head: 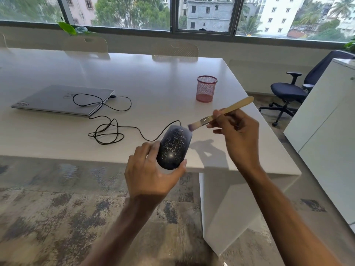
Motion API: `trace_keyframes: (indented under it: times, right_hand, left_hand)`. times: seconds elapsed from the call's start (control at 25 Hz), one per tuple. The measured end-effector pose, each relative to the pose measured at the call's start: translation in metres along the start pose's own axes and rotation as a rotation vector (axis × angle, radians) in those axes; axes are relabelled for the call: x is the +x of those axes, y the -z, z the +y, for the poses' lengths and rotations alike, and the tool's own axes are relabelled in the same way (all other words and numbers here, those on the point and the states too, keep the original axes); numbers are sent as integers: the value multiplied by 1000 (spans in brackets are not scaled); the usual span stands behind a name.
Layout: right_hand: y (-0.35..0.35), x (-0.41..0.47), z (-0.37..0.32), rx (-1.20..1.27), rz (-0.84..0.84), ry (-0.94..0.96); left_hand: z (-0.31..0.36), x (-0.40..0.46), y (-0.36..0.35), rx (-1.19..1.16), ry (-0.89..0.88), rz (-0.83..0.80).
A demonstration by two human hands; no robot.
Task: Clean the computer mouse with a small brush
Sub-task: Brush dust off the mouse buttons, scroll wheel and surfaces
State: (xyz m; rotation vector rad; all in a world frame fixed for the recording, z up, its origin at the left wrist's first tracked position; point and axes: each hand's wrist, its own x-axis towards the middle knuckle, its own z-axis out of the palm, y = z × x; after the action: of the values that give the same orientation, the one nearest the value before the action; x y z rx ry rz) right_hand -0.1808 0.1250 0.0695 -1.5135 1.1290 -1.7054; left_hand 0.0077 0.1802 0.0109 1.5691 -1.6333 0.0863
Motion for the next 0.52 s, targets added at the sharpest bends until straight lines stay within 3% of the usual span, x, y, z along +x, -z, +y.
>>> trace_keyframes:
  times: [0.52]
  right_hand:
    - [-9, -118, -39, -30, -25, 19]
  left_hand:
    - [-36, -82, 61, -76, -110, -7]
